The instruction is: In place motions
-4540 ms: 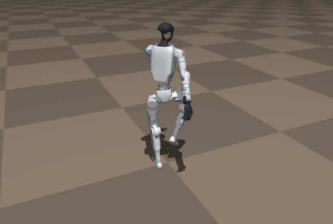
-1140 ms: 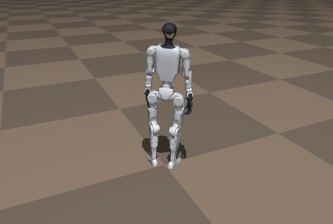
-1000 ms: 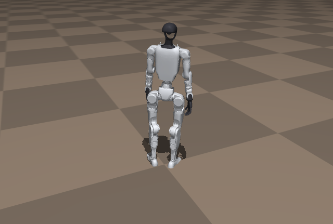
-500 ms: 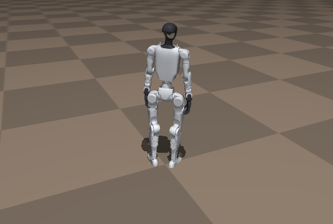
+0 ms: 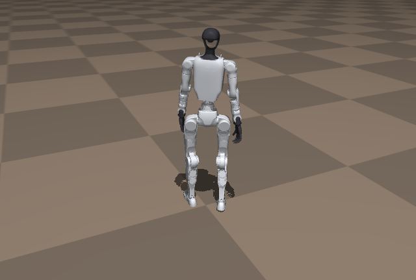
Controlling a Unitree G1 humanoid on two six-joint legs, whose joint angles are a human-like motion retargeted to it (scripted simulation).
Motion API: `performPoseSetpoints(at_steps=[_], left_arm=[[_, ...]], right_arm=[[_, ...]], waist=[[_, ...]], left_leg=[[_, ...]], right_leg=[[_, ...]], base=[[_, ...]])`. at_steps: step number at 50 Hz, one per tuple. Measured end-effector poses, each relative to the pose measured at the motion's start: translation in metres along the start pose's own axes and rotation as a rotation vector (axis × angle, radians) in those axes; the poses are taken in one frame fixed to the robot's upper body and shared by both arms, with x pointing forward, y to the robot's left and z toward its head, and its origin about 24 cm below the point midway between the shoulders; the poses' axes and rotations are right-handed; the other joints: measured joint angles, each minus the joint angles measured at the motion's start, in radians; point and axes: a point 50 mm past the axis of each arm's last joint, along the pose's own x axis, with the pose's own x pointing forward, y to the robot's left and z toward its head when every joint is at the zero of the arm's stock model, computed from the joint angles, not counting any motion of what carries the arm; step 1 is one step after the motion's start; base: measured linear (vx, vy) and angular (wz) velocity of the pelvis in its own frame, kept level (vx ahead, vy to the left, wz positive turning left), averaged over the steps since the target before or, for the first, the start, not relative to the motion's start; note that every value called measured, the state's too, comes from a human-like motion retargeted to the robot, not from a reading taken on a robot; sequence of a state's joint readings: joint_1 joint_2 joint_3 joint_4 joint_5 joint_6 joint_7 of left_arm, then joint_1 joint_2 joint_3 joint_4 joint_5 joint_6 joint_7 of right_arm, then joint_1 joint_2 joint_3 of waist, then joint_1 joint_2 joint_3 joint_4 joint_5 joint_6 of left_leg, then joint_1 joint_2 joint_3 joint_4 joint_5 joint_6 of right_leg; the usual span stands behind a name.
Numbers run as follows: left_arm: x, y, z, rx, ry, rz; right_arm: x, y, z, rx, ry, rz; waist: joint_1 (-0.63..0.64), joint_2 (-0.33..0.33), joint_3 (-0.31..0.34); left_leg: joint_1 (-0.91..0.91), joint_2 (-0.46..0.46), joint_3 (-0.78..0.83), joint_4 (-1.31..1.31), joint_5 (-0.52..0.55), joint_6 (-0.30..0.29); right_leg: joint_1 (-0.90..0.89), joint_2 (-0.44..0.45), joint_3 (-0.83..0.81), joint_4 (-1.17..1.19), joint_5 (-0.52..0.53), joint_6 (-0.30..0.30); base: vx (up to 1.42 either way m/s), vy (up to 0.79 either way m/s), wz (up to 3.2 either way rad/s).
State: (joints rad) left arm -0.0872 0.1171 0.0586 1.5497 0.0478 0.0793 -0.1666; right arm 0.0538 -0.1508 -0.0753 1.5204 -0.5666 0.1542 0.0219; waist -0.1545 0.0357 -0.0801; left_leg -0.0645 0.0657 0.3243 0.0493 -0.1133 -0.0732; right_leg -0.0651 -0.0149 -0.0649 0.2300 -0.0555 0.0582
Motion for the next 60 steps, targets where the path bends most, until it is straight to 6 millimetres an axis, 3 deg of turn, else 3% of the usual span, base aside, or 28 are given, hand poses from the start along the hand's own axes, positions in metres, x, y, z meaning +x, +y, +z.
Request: performPoseSetpoints(at_steps=[2, 6, 10, 13, 16, 19, 22, 30, 32, 35, 37, 40, 43, 48, 51, 55, 58, 60], left_arm=[[-0.002, 0.006, 0.012, 0.022, -0.030, 0.021], [-0.004, 0.007, 0.033, 0.026, -0.092, 0.047], [-0.003, -0.014, 0.050, -0.032, -0.155, -0.032], [-0.002, -0.020, 0.046, -0.091, -0.168, -0.083], [0.000, -0.015, 0.027, -0.116, -0.108, -0.033], [0.001, -0.007, -0.008, -0.182, 0.013, 0.074], [-0.001, -0.003, -0.037, -0.260, 0.112, 0.095], [-0.008, -0.012, -0.107, -0.520, 0.323, 0.091], [-0.009, -0.023, -0.116, -0.616, 0.345, 0.071], [-0.009, -0.043, -0.125, -0.765, 0.362, 0.034], [-0.009, -0.052, -0.127, -0.836, 0.366, 0.008], [-0.008, -0.056, -0.124, -0.860, 0.352, -0.014], [-0.006, -0.047, -0.111, -0.781, 0.301, -0.008], [0.000, -0.026, -0.073, -0.565, 0.177, 0.003], [0.002, -0.020, -0.052, -0.456, 0.105, 0.003], [0.002, -0.015, -0.028, -0.358, 0.049, -0.003], [0.000, -0.007, -0.011, -0.288, 0.028, 0.008], [-0.001, -0.003, -0.003, -0.245, 0.018, 0.026]], right_arm=[[0.000, 0.004, -0.006, -0.007, 0.021, 0.007], [0.001, 0.013, -0.027, 0.005, 0.093, 0.036], [0.001, 0.009, -0.036, 0.060, 0.119, 0.019], [0.001, -0.002, -0.036, 0.071, 0.107, -0.036], [0.001, -0.011, -0.038, 0.078, 0.109, -0.066], [0.001, -0.019, -0.042, 0.105, 0.102, -0.091], [0.001, -0.024, -0.040, 0.111, 0.081, -0.107], [-0.001, -0.036, -0.005, 0.072, -0.029, -0.134], [-0.002, -0.037, 0.004, 0.067, -0.068, -0.135], [-0.003, -0.036, 0.011, 0.050, -0.115, -0.129], [-0.003, -0.033, 0.012, 0.012, -0.117, -0.121], [-0.002, -0.022, 0.014, -0.031, -0.098, -0.112], [-0.002, -0.011, 0.018, -0.044, -0.101, -0.074], [-0.002, -0.004, 0.022, -0.080, -0.127, -0.068], [-0.002, -0.004, 0.020, -0.083, -0.131, -0.104], [-0.002, -0.007, 0.019, -0.066, -0.130, -0.115], [-0.003, -0.009, 0.026, -0.043, -0.142, -0.110], [-0.003, -0.007, 0.030, -0.032, -0.150, -0.107]], waist=[[0.013, -0.005, 0.009], [0.120, -0.042, 0.008], [0.220, -0.030, 0.037], [0.229, -0.041, 0.052], [0.215, -0.049, 0.039], [0.197, -0.056, 0.005], [0.188, -0.062, -0.014], [0.224, -0.072, -0.031], [0.219, -0.048, -0.043], [0.223, -0.041, -0.062], [0.224, -0.037, -0.086], [0.219, -0.050, -0.107], [0.232, -0.066, -0.099], [0.293, -0.083, -0.071], [0.280, -0.045, -0.071], [0.202, 0.041, -0.055], [0.160, 0.044, -0.028], [0.122, 0.034, -0.014]], left_leg=[[-0.026, 0.000, -0.053, 0.015, 0.016, -0.005], [-0.103, -0.031, -0.132, 0.064, 0.042, -0.015], [-0.175, -0.056, -0.203, 0.076, 0.103, -0.014], [-0.199, -0.061, -0.108, 0.061, 0.081, 0.012], [-0.179, -0.016, 0.152, 0.039, 0.042, -0.024], [-0.138, 0.044, 0.492, 0.048, 0.047, -0.078], [-0.099, 0.064, 0.636, 0.061, 0.091, -0.074], [0.004, 0.068, 0.640, 0.077, 0.212, -0.060], [0.033, 0.049, 0.658, 0.031, 0.239, -0.101], [0.040, -0.035, 0.640, -0.060, 0.194, -0.042], [0.041, -0.053, 0.620, -0.086, 0.190, -0.046], [0.024, -0.064, 0.588, -0.062, 0.157, -0.040], [0.018, -0.068, 0.558, -0.033, 0.123, -0.025], [0.041, -0.087, 0.503, -0.034, 0.081, -0.010], [0.053, -0.055, 0.474, -0.040, 0.069, -0.001], [0.053, 0.022, 0.389, -0.033, 0.063, 0.007], [0.044, 0.022, 0.338, -0.034, 0.066, 0.017], [0.031, 0.013, 0.288, -0.034, 0.072, 0.022]], right_leg=[[0.017, -0.009, -0.022, -0.004, -0.029, -0.002], [0.068, -0.019, -0.140, -0.101, -0.054, -0.086], [0.108, -0.035, -0.287, -0.174, -0.037, -0.070], [0.139, -0.046, -0.418, -0.215, -0.047, -0.073], [0.158, -0.064, -0.546, -0.243, -0.054, -0.063], [0.171, -0.085, -0.704, -0.266, -0.063, -0.044], [0.182, -0.089, -0.801, -0.282, -0.072, -0.032], [0.201, -0.111, -0.889, -0.283, -0.085, -0.001], [0.210, -0.092, -0.896, -0.283, -0.092, 0.010], [0.230, -0.095, -0.913, -0.286, -0.091, 0.030], [0.231, -0.100, -0.926, -0.279, -0.088, 0.043], [0.238, -0.118, -0.953, -0.268, -0.080, 0.058], [0.257, -0.132, -0.984, -0.254, -0.067, 0.069], [0.293, -0.162, -0.991, -0.186, -0.010, 0.059], [0.293, -0.175, -0.974, -0.066, 0.073, 0.004], [0.202, -0.221, -0.851, 0.248, 0.119, -0.145], [0.097, -0.246, -0.703, 0.403, 0.095, -0.090], [0.012, -0.171, -0.518, 0.411, 0.075, -0.026]], base=[[-0.15, -0.07, 1.43], [-0.10, -0.03, 1.19], [-0.28, 0.03, 1.89], [-0.27, 0.09, 2.18], [-0.12, 0.16, 2.19], [-0.05, 0.20, 2.64], [0.01, 0.17, 1.85], [0.10, 0.19, 1.02], [0.23, 0.25, 0.84], [0.31, 0.25, 0.63], [0.41, 0.28, 0.46], [0.32, 0.14, 0.44], [0.34, 0.15, 0.27], [0.32, 0.13, 0.19], [0.27, 0.09, 0.72], [0.25, 0.08, 1.02], [0.08, -0.03, 0.87], [0.01, -0.14, 1.07]])
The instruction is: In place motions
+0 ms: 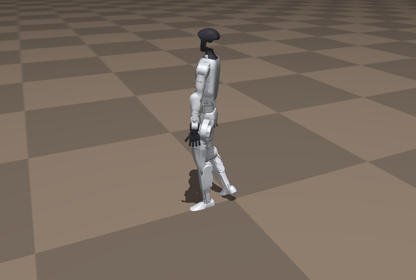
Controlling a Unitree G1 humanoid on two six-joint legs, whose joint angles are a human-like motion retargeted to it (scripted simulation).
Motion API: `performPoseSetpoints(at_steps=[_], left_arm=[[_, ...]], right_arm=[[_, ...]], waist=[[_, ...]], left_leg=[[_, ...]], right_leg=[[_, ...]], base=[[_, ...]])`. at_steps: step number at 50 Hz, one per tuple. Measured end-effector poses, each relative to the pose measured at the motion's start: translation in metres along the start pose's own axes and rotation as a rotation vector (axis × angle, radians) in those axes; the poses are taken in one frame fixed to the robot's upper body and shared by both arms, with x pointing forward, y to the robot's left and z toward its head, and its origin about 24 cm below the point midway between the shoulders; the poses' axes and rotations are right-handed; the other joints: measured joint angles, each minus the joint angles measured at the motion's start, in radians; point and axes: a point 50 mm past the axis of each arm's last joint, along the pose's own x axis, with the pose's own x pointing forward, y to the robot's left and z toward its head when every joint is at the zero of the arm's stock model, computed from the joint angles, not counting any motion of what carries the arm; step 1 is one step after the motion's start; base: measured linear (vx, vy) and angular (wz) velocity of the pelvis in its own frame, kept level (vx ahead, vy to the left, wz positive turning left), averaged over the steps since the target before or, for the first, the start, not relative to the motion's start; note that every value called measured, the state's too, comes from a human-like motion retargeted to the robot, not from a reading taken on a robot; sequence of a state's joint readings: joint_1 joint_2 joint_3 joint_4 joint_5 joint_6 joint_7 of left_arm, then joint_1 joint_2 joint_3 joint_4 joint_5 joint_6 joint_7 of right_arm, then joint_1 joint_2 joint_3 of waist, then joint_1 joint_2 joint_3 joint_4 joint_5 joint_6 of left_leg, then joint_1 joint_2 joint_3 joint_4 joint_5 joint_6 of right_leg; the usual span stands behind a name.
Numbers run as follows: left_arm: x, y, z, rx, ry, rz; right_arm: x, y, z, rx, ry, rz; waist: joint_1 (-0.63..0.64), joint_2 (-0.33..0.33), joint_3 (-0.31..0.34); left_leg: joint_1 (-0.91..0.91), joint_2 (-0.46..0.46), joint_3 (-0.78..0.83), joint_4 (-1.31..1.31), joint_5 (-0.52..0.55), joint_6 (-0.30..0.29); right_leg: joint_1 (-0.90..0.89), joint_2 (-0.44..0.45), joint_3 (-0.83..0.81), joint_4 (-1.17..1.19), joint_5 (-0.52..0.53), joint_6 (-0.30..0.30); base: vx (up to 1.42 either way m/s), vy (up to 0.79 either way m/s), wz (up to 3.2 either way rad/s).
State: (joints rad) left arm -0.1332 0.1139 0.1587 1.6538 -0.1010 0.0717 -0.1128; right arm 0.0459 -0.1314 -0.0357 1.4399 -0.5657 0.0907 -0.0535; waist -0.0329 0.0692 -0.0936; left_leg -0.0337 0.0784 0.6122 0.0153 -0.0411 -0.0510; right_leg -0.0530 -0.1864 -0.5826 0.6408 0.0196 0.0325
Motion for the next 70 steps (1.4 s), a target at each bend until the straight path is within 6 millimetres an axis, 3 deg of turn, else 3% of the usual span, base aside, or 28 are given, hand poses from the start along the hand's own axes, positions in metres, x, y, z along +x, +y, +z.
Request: performPoseSetpoints(at_steps=[3, 8, 10, 12, 15, 25, 30, 44, 50, 62, 67, 70], left_arm=[[-0.001, 0.003, 0.008, 0.032, -0.026, 0.014], [0.000, 0.003, 0.006, 0.059, -0.031, 0.013], [0.000, 0.007, 0.003, 0.078, -0.020, 0.036], [0.000, 0.009, -0.005, 0.114, 0.019, 0.049], [0.001, 0.001, -0.020, 0.130, 0.079, 0.079], [0.000, 0.000, -0.083, 0.045, 0.249, 0.078], [0.000, 0.002, -0.076, 0.081, 0.241, 0.046], [0.002, -0.001, -0.044, 0.099, 0.126, 0.037], [0.003, -0.003, -0.040, 0.101, 0.109, 0.032], [0.003, -0.005, -0.032, 0.153, 0.073, 0.031], [0.003, 0.000, -0.033, 0.174, 0.073, 0.072], [0.002, 0.002, -0.038, 0.170, 0.092, 0.097]], right_arm=[[0.000, 0.003, 0.004, -0.013, -0.011, 0.001], [-0.001, 0.006, 0.000, -0.064, -0.005, -0.007], [-0.001, 0.009, -0.004, -0.068, 0.002, -0.008], [-0.001, 0.014, -0.015, -0.067, 0.038, 0.015], [-0.002, 0.018, -0.023, -0.041, 0.089, 0.042], [-0.001, 0.012, -0.019, 0.032, 0.087, 0.040], [-0.001, 0.012, -0.001, 0.040, 0.021, 0.070], [-0.002, 0.019, 0.008, -0.040, -0.020, 0.103], [-0.001, 0.017, -0.002, -0.002, 0.015, 0.100], [-0.006, 0.027, -0.049, 0.117, 0.218, 0.121], [-0.003, 0.018, -0.030, 0.093, 0.142, 0.111], [-0.001, 0.008, -0.013, 0.061, 0.065, 0.096]], waist=[[-0.012, -0.031, 0.001], [-0.067, -0.098, 0.027], [-0.058, -0.121, 0.042], [0.019, -0.143, 0.036], [0.086, -0.135, 0.024], [0.034, -0.102, -0.047], [0.019, -0.098, -0.032], [0.036, -0.095, -0.035], [0.002, -0.087, -0.041], [-0.003, -0.097, -0.040], [-0.001, -0.119, -0.016], [0.054, -0.138, 0.000]], left_leg=[[-0.015, -0.021, -0.029, 0.000, 0.002, 0.002], [0.013, -0.108, -0.127, -0.006, 0.002, 0.011], [0.043, -0.134, -0.150, -0.009, 0.000, 0.010], [0.061, -0.144, -0.127, -0.001, -0.010, 0.003], [0.050, -0.122, -0.155, 0.023, -0.017, -0.004], [0.037, -0.129, -0.228, 0.012, -0.026, -0.011], [0.032, -0.130, -0.269, 0.021, -0.031, -0.011], [0.046, -0.122, -0.251, 0.002, -0.040, -0.020], [0.044, -0.110, -0.245, 0.002, -0.041, -0.026], [0.028, -0.091, -0.254, 0.043, -0.063, -0.041], [-0.035, -0.062, -0.294, 0.186, -0.078, -0.072], [-0.071, -0.090, -0.416, 0.236, -0.063, -0.028]], right_leg=[[-0.057, 0.091, 0.185, -0.117, -0.048, 0.029], [-0.042, 0.128, 0.347, -0.464, -0.110, 0.014], [-0.006, 0.177, 0.465, -0.529, -0.090, -0.059], [0.011, 0.121, 0.314, -0.526, -0.090, -0.043], [0.038, 0.099, 0.284, -0.563, -0.076, -0.010], [0.080, 0.130, 0.207, -0.632, -0.088, -0.033], [0.102, 0.131, 0.166, -0.641, -0.095, -0.033], [0.088, 0.136, 0.191, -0.628, -0.094, -0.044], [0.081, 0.145, 0.200, -0.624, -0.095, -0.049], [0.066, 0.136, 0.207, -0.596, -0.111, -0.049], [0.023, 0.092, 0.257, -0.559, -0.098, -0.032], [-0.011, 0.069, 0.348, -0.547, -0.073, -0.027]], base=[[0.09, -0.20, 0.67], [0.08, -0.15, 1.07], [0.11, -0.10, 0.46], [0.17, -0.11, -0.08], [0.06, -0.12, 0.44], [0.06, -0.01, 0.35], [0.00, -0.02, 0.29], [0.00, -0.03, -0.05], [-0.02, -0.05, -0.10], [0.00, 0.00, 0.00], [-0.09, 0.01, -0.39], [-0.06, 0.06, -1.77]])
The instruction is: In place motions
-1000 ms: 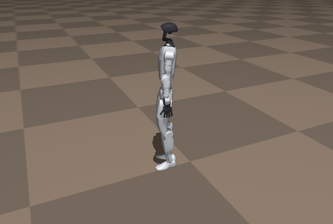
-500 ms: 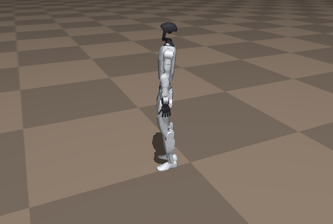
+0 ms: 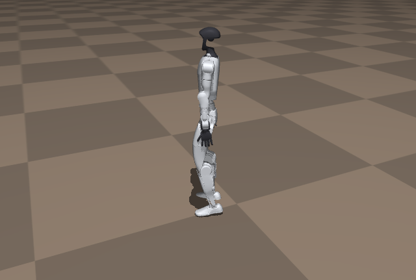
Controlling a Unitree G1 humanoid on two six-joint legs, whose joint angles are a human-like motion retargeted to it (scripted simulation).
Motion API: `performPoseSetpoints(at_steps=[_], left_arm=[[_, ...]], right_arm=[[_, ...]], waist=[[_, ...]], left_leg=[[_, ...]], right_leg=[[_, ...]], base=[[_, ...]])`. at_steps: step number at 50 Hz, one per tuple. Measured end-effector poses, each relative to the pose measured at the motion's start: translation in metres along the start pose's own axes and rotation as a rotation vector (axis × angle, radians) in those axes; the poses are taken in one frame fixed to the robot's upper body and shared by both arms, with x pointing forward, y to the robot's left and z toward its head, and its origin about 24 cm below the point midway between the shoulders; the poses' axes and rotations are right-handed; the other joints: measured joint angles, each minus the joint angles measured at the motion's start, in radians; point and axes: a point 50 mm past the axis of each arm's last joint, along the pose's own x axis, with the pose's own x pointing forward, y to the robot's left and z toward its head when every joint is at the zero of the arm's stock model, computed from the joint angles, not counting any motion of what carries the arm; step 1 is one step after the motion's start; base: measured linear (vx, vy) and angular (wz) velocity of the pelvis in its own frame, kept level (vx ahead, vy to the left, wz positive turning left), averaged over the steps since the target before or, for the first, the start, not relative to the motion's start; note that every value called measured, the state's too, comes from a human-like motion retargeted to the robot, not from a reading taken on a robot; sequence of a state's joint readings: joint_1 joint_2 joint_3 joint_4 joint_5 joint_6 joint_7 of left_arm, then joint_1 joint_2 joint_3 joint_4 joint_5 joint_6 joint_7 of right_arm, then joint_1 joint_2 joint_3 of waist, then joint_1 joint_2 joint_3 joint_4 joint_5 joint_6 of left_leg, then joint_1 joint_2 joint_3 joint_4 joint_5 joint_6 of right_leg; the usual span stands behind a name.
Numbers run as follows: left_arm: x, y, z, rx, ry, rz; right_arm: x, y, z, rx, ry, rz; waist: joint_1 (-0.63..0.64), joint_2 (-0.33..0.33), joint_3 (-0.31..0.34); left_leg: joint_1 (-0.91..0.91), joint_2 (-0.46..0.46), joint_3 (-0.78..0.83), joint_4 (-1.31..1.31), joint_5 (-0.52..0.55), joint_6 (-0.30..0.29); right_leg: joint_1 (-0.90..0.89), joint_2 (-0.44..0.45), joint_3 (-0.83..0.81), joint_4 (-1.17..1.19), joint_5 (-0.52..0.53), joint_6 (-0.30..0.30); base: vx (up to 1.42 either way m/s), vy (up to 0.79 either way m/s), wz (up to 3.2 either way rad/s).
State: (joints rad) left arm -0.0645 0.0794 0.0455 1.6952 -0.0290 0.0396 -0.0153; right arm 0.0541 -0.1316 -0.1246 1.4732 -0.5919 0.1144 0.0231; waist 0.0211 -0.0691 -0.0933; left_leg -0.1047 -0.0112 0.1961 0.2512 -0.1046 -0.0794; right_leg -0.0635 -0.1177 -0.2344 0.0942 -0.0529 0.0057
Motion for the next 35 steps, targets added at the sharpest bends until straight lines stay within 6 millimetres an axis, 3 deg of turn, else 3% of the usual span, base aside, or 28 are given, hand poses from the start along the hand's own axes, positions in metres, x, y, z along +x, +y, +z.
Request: performPoseSetpoints(at_steps=[3, 5, 9, 12, 15, 20, 23, 26, 28, 33, 35], left_arm=[[0.000, 0.002, -0.006, -0.007, 0.020, 0.006], [0.001, 0.004, -0.012, -0.008, 0.031, 0.018], [0.001, 0.006, -0.020, -0.006, 0.058, 0.018], [0.001, 0.008, -0.018, 0.000, 0.063, -0.004], [-0.001, 0.018, -0.002, 0.021, 0.026, 0.007], [-0.003, 0.037, 0.004, 0.045, 0.006, 0.070], [-0.003, 0.041, -0.008, 0.001, 0.030, 0.074], [-0.003, 0.043, -0.014, -0.049, 0.057, 0.056], [-0.003, 0.042, -0.014, -0.070, 0.065, 0.043], [-0.001, 0.033, -0.014, -0.084, 0.058, 0.030], [0.000, 0.028, -0.016, -0.089, 0.053, 0.016]], right_arm=[[-0.001, -0.009, 0.017, -0.041, -0.055, -0.024], [-0.002, -0.013, 0.026, -0.068, -0.085, -0.033], [-0.006, -0.021, 0.047, -0.098, -0.157, -0.051], [-0.008, -0.024, 0.057, -0.088, -0.200, -0.063], [-0.009, -0.022, 0.062, -0.041, -0.219, -0.064], [-0.003, -0.015, 0.030, -0.014, -0.089, -0.037], [-0.001, -0.013, 0.006, -0.010, 0.004, -0.052], [-0.001, -0.016, -0.007, 0.021, 0.054, -0.067], [-0.002, -0.019, -0.009, 0.049, 0.063, -0.076], [-0.002, -0.021, -0.020, 0.138, 0.096, -0.080], [-0.002, -0.017, -0.027, 0.165, 0.121, -0.071]], waist=[[0.079, -0.014, 0.030], [0.089, -0.013, 0.035], [-0.030, 0.012, 0.041], [-0.117, 0.023, 0.065], [-0.149, 0.051, 0.100], [-0.076, 0.069, 0.080], [-0.041, 0.078, 0.042], [-0.066, 0.094, 0.033], [-0.094, 0.103, 0.039], [-0.128, 0.105, 0.022], [-0.144, 0.100, 0.009]], left_leg=[[0.016, -0.044, -0.141, -0.024, -0.014, 0.027], [0.035, -0.051, -0.188, -0.056, -0.030, 0.016], [0.096, -0.044, -0.058, -0.150, -0.084, 0.051], [0.124, -0.041, 0.010, -0.196, -0.068, 0.043], [0.138, -0.022, 0.121, -0.219, -0.071, 0.061], [0.147, 0.016, 0.328, -0.233, -0.104, 0.057], [0.150, 0.038, 0.469, -0.238, -0.121, 0.045], [0.159, 0.056, 0.580, -0.241, -0.136, 0.031], [0.171, 0.063, 0.639, -0.242, -0.144, 0.022], [0.212, 0.052, 0.796, -0.247, -0.164, -0.012], [0.233, 0.042, 0.822, -0.246, -0.167, -0.028]], right_leg=[[-0.036, 0.012, 0.154, 0.014, 0.032, -0.001], [-0.059, 0.028, 0.230, 0.022, 0.049, 0.005], [-0.105, 0.059, 0.295, 0.045, 0.088, 0.013], [-0.135, 0.072, 0.342, 0.033, 0.136, 0.006], [-0.163, 0.043, 0.180, 0.023, 0.099, -0.055], [-0.177, -0.064, -0.275, 0.028, -0.034, -0.071], [-0.148, -0.107, -0.583, 0.041, -0.046, -0.064], [-0.103, -0.100, -0.774, 0.059, -0.021, -0.072], [-0.085, -0.091, -0.799, 0.082, -0.004, -0.071], [-0.064, -0.051, -0.659, 0.097, -0.015, -0.040], [-0.055, -0.002, -0.611, 0.010, -0.003, -0.070]], base=[[-0.03, 0.09, -2.51], [-0.03, 0.13, -1.86], [-0.06, 0.15, -0.96], [-0.22, 0.21, -1.46], [-0.34, 0.15, -2.15], [-0.17, 0.06, -2.60], [-0.12, -0.05, -2.41], [-0.22, -0.10, -1.88], [-0.24, -0.10, -1.54], [-0.14, -0.16, -1.51], [0.01, -0.17, -1.25]])
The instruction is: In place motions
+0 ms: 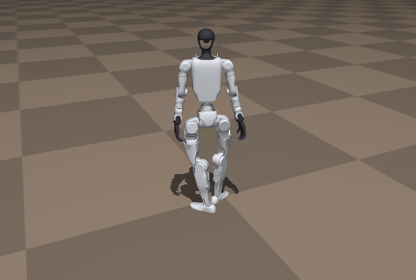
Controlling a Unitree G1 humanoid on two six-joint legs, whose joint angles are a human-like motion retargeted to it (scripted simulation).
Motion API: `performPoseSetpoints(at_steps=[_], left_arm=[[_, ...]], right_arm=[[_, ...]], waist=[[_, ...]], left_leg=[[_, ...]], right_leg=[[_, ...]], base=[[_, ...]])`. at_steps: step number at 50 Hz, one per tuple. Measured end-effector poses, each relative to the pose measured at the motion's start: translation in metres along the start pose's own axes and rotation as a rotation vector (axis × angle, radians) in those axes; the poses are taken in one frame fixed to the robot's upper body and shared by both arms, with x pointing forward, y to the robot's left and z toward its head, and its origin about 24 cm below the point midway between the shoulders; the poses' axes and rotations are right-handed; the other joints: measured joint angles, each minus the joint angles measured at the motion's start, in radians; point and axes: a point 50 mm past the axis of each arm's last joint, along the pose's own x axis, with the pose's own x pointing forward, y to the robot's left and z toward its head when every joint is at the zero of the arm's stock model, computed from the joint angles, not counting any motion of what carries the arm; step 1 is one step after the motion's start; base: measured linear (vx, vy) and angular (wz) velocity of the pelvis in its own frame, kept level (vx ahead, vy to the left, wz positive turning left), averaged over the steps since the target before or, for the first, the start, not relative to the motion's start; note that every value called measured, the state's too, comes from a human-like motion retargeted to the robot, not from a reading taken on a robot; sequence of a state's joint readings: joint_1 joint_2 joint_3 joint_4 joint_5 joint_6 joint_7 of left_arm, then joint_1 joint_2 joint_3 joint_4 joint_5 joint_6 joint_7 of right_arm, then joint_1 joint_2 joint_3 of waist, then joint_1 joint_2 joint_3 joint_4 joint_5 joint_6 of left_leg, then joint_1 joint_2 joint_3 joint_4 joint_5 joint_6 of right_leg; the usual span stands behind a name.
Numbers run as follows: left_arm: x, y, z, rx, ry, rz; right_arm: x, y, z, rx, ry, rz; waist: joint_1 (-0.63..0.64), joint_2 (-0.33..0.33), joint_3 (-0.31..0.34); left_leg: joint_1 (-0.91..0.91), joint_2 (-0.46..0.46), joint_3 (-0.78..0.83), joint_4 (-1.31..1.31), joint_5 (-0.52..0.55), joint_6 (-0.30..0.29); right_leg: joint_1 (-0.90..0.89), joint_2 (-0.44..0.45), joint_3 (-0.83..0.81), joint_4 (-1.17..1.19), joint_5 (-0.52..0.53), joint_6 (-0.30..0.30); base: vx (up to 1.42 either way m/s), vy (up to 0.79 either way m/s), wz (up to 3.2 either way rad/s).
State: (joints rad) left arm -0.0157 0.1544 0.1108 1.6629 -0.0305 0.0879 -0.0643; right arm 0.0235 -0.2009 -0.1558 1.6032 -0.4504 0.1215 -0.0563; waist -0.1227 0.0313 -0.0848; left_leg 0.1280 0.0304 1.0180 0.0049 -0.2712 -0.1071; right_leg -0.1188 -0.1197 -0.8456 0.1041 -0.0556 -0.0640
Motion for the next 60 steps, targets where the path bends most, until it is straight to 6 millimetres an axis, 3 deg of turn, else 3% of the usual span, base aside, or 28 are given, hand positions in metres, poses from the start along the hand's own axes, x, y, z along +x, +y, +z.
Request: performPoseSetpoints(at_steps=[5, 10, 12, 15, 17, 19, 23, 29, 34, 35, 37, 40, 43, 50, 55, 60], left_arm=[[0.001, -0.025, 0.011, -0.010, -0.044, -0.062], [-0.003, -0.033, 0.035, 0.071, -0.137, -0.125], [-0.003, -0.033, 0.038, 0.139, -0.150, -0.108], [-0.005, -0.028, 0.047, 0.210, -0.193, -0.055], [-0.006, -0.025, 0.055, 0.236, -0.212, -0.034], [-0.007, -0.026, 0.058, 0.244, -0.220, -0.028], [-0.006, -0.035, 0.055, 0.172, -0.228, -0.041], [-0.003, -0.046, 0.042, 0.099, -0.201, -0.101], [-0.002, -0.045, 0.036, 0.147, -0.175, -0.086], [-0.002, -0.045, 0.036, 0.159, -0.174, -0.085], [-0.001, -0.047, 0.031, 0.175, -0.166, -0.085], [-0.001, -0.050, 0.025, 0.168, -0.143, -0.106], [0.000, -0.047, 0.022, 0.166, -0.129, -0.099], [0.001, -0.032, 0.012, 0.197, -0.082, -0.058], [0.003, -0.033, -0.002, 0.081, -0.038, -0.093], [0.003, -0.030, -0.011, 0.091, 0.005, -0.093]], right_arm=[[0.000, 0.007, -0.005, 0.037, 0.023, 0.035], [-0.001, 0.011, 0.011, -0.020, -0.032, 0.054], [-0.002, 0.015, 0.014, -0.046, -0.038, 0.073], [-0.004, 0.021, 0.028, -0.077, -0.075, 0.091], [-0.006, 0.023, 0.040, -0.101, -0.122, 0.100], [-0.008, 0.022, 0.051, -0.129, -0.163, 0.109], [-0.013, 0.018, 0.072, -0.183, -0.233, 0.100], [-0.018, 0.013, 0.090, -0.180, -0.303, 0.096], [-0.015, 0.011, 0.079, -0.114, -0.273, 0.094], [-0.014, 0.011, 0.075, -0.102, -0.256, 0.092], [-0.009, 0.009, 0.060, -0.089, -0.204, 0.086], [-0.005, 0.006, 0.040, -0.117, -0.108, 0.070], [-0.003, 0.011, 0.026, -0.088, -0.049, 0.041], [-0.001, 0.027, -0.002, -0.002, 0.037, 0.094], [-0.002, 0.024, 0.011, -0.051, -0.010, 0.073], [-0.005, 0.020, 0.033, -0.095, -0.097, 0.073]], waist=[[-0.029, 0.009, -0.027], [-0.056, 0.003, -0.019], [-0.053, -0.034, -0.025], [-0.042, -0.131, -0.014], [-0.030, -0.166, -0.001], [-0.018, -0.167, 0.004], [0.015, -0.153, 0.010], [0.014, -0.112, 0.001], [0.016, -0.059, 0.013], [0.029, -0.049, 0.023], [0.053, -0.039, 0.028], [0.015, -0.020, 0.000], [-0.009, -0.020, 0.012], [0.054, -0.048, 0.001], [0.050, -0.050, 0.008], [0.047, -0.048, 0.011]], left_leg=[[0.023, 0.018, 0.022, 0.027, 0.038, -0.030], [0.067, 0.037, 0.088, 0.090, 0.121, -0.040], [0.077, 0.042, 0.083, 0.162, 0.193, -0.002], [0.047, 0.087, 0.000, 0.402, 0.279, 0.126], [-0.028, 0.173, -0.098, 0.629, 0.285, 0.223], [-0.103, 0.235, -0.206, 0.780, 0.268, 0.261], [-0.219, 0.234, -0.381, 0.855, 0.147, 0.205], [-0.267, 0.178, -0.451, 0.643, 0.018, 0.125], [-0.266, 0.089, -0.586, 0.346, 0.052, 0.083], [-0.251, 0.068, -0.598, 0.276, 0.086, 0.088], [-0.209, 0.024, -0.599, 0.171, 0.153, 0.152], [-0.205, 0.026, -0.603, 0.150, 0.155, 0.130], [-0.188, 0.012, -0.606, 0.143, 0.151, 0.144], [-0.142, -0.019, -0.536, 0.138, 0.120, 0.167], [-0.114, -0.030, -0.487, 0.137, 0.102, 0.178], [-0.098, -0.040, -0.443, 0.129, 0.095, 0.188]], right_leg=[[0.002, 0.050, 0.110, -0.097, 0.036, -0.015], [0.007, 0.059, 0.191, -0.121, 0.040, -0.026], [0.012, 0.027, 0.230, -0.118, 0.036, -0.032], [0.041, -0.067, 0.271, -0.115, 0.039, -0.023], [0.052, -0.100, 0.295, -0.112, 0.040, -0.020], [0.055, -0.097, 0.308, -0.113, 0.044, -0.024], [0.040, -0.078, 0.385, -0.105, 0.052, -0.034], [0.028, -0.046, 0.472, -0.099, 0.057, -0.034], [0.053, 0.007, 0.499, -0.098, 0.049, -0.031], [0.062, 0.020, 0.513, -0.096, 0.047, -0.030], [0.082, 0.033, 0.543, -0.094, 0.043, -0.027], [0.073, 0.030, 0.546, -0.085, 0.034, -0.016], [0.085, 0.023, 0.538, -0.078, 0.030, -0.007], [0.083, 0.007, 0.607, -0.066, 0.035, 0.010], [0.072, 0.003, 0.658, -0.053, 0.046, 0.025], [0.057, -0.001, 0.703, -0.044, 0.062, 0.041]], base=[[-0.03, -0.22, -0.73], [-0.08, -0.21, -0.75], [0.01, -0.28, -0.67], [0.03, -0.20, -0.64], [0.00, -0.23, -0.70], [0.03, -0.13, -0.73], [0.00, -0.05, -1.06], [0.07, 0.02, -0.80], [0.14, 0.05, -0.47], [0.22, 0.09, -0.90], [0.31, 0.15, -0.76], [0.23, 0.17, -0.10], [0.14, 0.08, 0.03], [0.21, 0.09, -0.49], [0.11, 0.09, -0.49], [0.08, 0.09, -0.44]])
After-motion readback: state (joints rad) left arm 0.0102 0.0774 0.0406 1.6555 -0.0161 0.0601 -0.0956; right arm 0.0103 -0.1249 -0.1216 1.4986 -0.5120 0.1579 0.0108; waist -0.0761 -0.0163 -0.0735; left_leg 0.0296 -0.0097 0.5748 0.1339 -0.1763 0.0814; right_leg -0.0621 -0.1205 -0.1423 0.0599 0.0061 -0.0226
